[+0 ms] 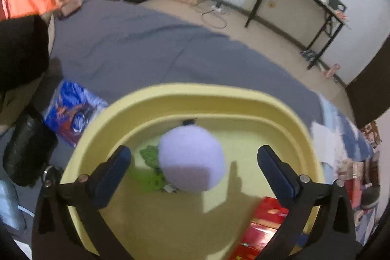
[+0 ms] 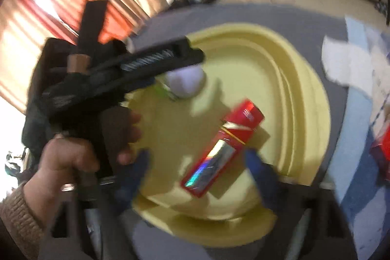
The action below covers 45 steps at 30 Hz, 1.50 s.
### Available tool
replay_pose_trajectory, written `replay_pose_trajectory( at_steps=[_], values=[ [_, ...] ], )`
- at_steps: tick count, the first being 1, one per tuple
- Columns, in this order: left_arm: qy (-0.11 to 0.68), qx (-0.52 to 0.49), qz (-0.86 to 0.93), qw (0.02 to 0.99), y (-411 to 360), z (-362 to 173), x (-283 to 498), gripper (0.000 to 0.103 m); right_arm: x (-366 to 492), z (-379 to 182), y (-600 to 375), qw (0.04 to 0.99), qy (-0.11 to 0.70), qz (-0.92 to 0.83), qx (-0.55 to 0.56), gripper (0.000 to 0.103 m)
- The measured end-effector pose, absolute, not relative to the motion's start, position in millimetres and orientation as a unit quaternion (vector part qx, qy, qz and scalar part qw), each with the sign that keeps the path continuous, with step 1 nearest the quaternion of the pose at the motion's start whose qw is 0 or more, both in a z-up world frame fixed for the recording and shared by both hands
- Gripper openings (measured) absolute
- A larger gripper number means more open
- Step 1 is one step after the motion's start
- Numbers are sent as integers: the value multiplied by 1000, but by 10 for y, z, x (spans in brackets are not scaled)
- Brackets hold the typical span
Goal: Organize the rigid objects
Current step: 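Open both grippers to drop the plush ball and red box into the tray, then grasp the red-silver Hongqiqu pack with the left gripper while the right grasps the red-white double-happiness pack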
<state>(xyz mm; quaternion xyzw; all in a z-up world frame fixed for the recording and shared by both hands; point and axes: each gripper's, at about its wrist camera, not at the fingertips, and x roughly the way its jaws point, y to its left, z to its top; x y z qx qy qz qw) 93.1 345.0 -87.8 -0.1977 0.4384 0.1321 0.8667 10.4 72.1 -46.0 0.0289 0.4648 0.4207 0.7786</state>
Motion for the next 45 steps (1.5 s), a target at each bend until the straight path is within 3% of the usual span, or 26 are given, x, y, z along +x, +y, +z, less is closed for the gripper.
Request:
replay_pose_trajectory(
  at_steps=[5, 10, 18, 29, 31, 32, 34, 35, 36, 42, 45],
  values=[
    [419, -177, 113, 883, 3207, -489, 944, 103, -158, -202, 255, 829, 407, 380, 61, 103],
    [425, -165, 9, 890, 2405, -258, 976, 103, -358, -189, -794, 885, 374, 268, 70, 103],
    [503, -80, -52, 859, 1036, -638, 1220, 103, -247, -396, -2665, 916, 392, 45, 78, 103],
    [519, -77, -6, 851, 614, -882, 1545, 102, 246, -669, -2866, 902, 423, 77, 31, 100],
    [516, -94, -8, 851, 646, -910, 1527, 91, 316, -660, -2858, 907, 414, 79, 5, 99],
    [515, -93, -9, 852, 644, -911, 1510, 73, 350, -709, -2812, 905, 417, 81, 3, 96],
    [510, -89, -15, 856, 618, -899, 1478, 66, 431, -809, -2861, 906, 417, 69, -3, 83],
    [504, -85, -16, 859, 611, -881, 1466, 59, 433, -820, -2853, 911, 408, 60, -10, 69],
    [499, -81, -18, 862, 606, -855, 1459, 59, 418, -840, -2894, 915, 400, 58, -10, 58],
    [459, -107, -51, 880, 695, -527, 1346, 59, 177, -818, -3098, 923, 378, 65, -3, 56],
    [440, -140, -63, 885, 916, -281, 1239, 59, -133, -445, -3224, 935, 347, 69, 3, 56]
  ],
)
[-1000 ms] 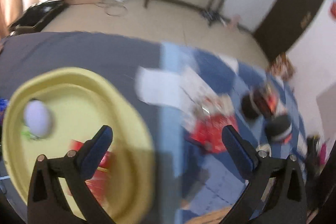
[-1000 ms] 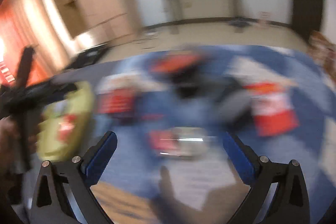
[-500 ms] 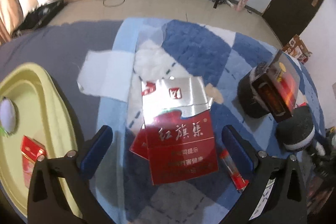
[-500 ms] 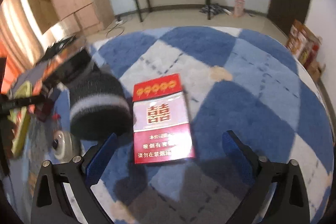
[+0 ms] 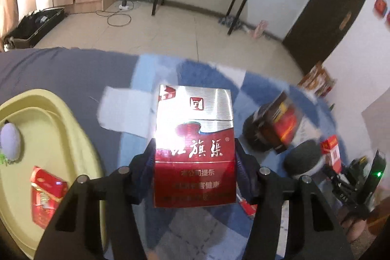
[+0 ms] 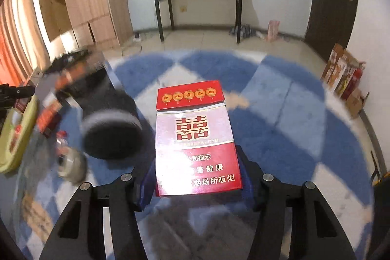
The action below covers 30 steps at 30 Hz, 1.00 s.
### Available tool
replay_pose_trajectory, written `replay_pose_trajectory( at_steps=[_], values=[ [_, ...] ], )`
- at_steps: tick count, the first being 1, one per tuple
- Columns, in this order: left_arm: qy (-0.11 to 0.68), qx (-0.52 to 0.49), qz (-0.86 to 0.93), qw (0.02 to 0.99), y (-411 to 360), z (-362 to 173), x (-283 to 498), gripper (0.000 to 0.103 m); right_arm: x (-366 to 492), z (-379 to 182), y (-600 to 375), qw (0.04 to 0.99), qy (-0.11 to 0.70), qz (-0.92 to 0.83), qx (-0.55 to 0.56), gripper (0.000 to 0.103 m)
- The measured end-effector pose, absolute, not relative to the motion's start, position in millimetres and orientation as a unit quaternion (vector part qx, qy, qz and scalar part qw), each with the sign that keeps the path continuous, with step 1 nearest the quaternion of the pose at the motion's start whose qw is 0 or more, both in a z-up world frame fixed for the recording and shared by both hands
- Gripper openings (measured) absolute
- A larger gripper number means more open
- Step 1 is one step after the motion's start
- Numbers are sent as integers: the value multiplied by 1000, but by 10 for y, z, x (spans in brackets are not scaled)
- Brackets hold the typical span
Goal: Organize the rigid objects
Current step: 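Grasp the red-silver Hongqiqu pack with the left gripper while the right grasps the red-white double-happiness pack, then carry both cigarette packs over the yellow tray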
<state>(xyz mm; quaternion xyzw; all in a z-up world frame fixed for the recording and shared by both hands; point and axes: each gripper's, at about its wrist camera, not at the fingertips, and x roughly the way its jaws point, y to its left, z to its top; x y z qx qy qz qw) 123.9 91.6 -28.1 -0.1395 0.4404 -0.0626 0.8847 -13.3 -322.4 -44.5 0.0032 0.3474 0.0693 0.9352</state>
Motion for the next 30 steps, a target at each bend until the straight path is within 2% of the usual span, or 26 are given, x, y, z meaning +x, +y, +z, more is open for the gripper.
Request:
replay_pose_trajectory(
  at_steps=[5, 11, 19, 27, 30],
  values=[
    [413, -183, -12, 892, 1748, -34, 960, 59, -365, 111, -2783, 933, 325, 151, 12, 57],
    [434, -205, 93, 872, 2837, -229, 378, 59, -379, 490, -1414, 901, 309, 306, 5, 57],
    [496, -194, 103, 840, 3124, -817, 59, 59, 58, 9, 645, 827, 388, 398, -90, 56],
    [524, -161, 91, 831, 3100, -1082, 255, 59, 546, -434, 1402, 794, 432, 389, -179, 56],
    [515, -178, 90, 834, 3128, -1073, 285, 59, 714, -566, 1516, 789, 445, 377, -194, 57]
  ],
)
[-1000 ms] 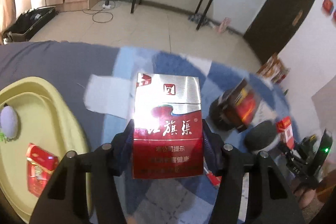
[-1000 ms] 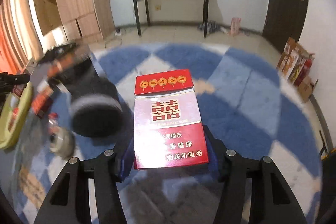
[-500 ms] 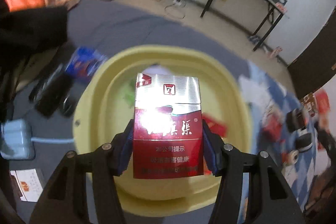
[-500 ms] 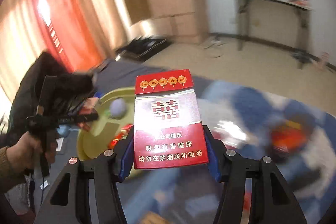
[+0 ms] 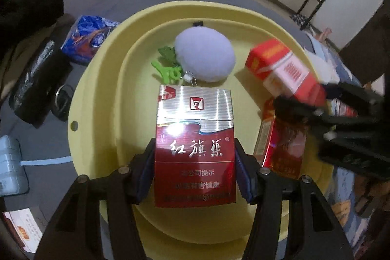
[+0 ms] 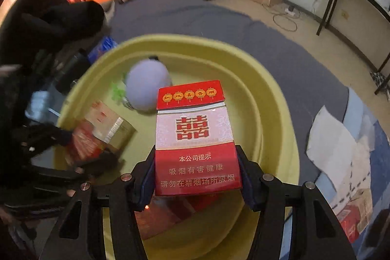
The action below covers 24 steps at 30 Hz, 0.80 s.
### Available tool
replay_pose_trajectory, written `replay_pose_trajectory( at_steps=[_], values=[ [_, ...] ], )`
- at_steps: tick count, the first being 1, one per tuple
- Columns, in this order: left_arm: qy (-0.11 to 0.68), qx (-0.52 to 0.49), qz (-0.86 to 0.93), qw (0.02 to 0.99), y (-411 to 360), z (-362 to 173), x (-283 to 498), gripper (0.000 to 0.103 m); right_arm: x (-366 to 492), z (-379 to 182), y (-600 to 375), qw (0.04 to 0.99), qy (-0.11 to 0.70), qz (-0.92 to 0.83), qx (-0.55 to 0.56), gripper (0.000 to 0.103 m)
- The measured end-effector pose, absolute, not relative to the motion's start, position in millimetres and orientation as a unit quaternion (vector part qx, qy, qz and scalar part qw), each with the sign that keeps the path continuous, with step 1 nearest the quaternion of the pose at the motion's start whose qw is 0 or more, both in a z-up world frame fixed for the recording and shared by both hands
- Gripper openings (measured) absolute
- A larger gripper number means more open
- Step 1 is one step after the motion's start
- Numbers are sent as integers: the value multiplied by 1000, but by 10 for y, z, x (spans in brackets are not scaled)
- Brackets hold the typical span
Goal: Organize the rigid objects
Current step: 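Carry both cigarette packs over the yellow tray, then open both grippers to release the packs into the tray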
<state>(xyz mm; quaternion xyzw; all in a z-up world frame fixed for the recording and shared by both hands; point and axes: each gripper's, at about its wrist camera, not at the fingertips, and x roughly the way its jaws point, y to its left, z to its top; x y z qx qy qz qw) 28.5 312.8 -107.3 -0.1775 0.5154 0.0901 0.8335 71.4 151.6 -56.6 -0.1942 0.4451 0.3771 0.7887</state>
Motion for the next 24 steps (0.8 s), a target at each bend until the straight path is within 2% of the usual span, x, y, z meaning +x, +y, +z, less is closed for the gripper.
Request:
replay_pose_trajectory(
  at_steps=[3, 5, 7, 8, 9, 11, 16, 20, 24],
  values=[
    [509, -170, 89, 839, 3112, -1082, 290, 60, 763, -546, 1513, 792, 442, 379, -182, 58],
    [505, -163, 84, 843, 3093, -1099, 228, 67, 738, -493, 1469, 798, 436, 377, -177, 60],
    [506, -175, 80, 841, 3097, -1046, 268, 79, 671, -385, 1390, 805, 424, 390, -142, 78],
    [499, -188, 73, 843, 3104, -1009, 247, 87, 638, -317, 1289, 810, 419, 392, -122, 93],
    [487, -195, 72, 848, 3125, -934, 183, 97, 594, -207, 1120, 818, 409, 395, -89, 99],
    [471, -192, 78, 858, 3114, -787, 121, 103, 514, -52, 836, 833, 391, 388, -56, 101],
    [444, -180, 44, 876, 2885, -365, 147, 103, 99, 255, -302, 885, 334, 325, -4, 103],
    [440, -133, -10, 888, 2347, -94, 360, 103, -254, 191, -1269, 920, 320, 228, -8, 103],
    [449, -77, -66, 888, 1690, 2, 635, 103, -398, -45, -2150, 927, 346, 141, 22, 103]
  ],
)
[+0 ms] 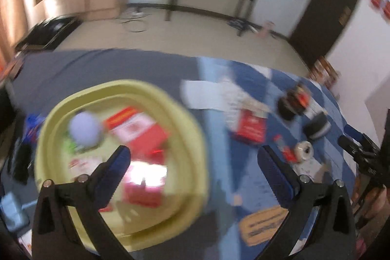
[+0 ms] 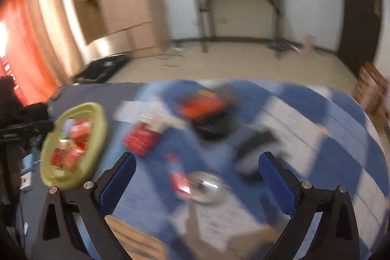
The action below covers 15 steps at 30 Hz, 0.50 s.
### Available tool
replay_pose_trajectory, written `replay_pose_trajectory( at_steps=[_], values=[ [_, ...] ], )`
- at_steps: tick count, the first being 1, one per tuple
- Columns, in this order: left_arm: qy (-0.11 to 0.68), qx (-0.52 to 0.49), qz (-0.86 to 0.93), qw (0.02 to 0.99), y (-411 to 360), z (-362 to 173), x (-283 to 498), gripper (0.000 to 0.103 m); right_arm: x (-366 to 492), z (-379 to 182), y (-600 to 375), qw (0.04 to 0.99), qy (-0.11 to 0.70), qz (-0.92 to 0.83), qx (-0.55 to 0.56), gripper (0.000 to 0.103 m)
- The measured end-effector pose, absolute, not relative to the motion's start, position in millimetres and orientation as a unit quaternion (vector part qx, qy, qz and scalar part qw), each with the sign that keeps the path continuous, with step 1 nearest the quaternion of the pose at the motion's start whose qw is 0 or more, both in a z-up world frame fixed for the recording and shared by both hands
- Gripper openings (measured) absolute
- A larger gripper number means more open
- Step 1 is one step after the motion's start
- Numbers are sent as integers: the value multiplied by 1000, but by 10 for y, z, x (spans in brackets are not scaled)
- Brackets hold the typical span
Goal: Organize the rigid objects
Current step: 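Open both grippers to release the packs into the tray, then grasp another red-silver pack with the left gripper while the right grasps the black foam cylinder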
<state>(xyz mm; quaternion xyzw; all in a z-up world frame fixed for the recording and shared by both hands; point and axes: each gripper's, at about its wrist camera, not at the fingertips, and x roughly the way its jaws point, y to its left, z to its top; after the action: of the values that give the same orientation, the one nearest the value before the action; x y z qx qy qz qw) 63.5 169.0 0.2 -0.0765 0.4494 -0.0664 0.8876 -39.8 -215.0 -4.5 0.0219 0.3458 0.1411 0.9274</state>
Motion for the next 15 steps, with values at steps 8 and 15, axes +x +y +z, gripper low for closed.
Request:
replay_pose_trajectory(
  at_steps=[8, 15],
  values=[
    [497, -8, -110, 861, 807, -339, 1123, 103, -9, -307, -2547, 909, 396, 127, 38, 103],
    [524, -1, -103, 846, 620, -800, 1485, 103, 530, -539, -2532, 902, 412, 127, 27, 103]
  ],
)
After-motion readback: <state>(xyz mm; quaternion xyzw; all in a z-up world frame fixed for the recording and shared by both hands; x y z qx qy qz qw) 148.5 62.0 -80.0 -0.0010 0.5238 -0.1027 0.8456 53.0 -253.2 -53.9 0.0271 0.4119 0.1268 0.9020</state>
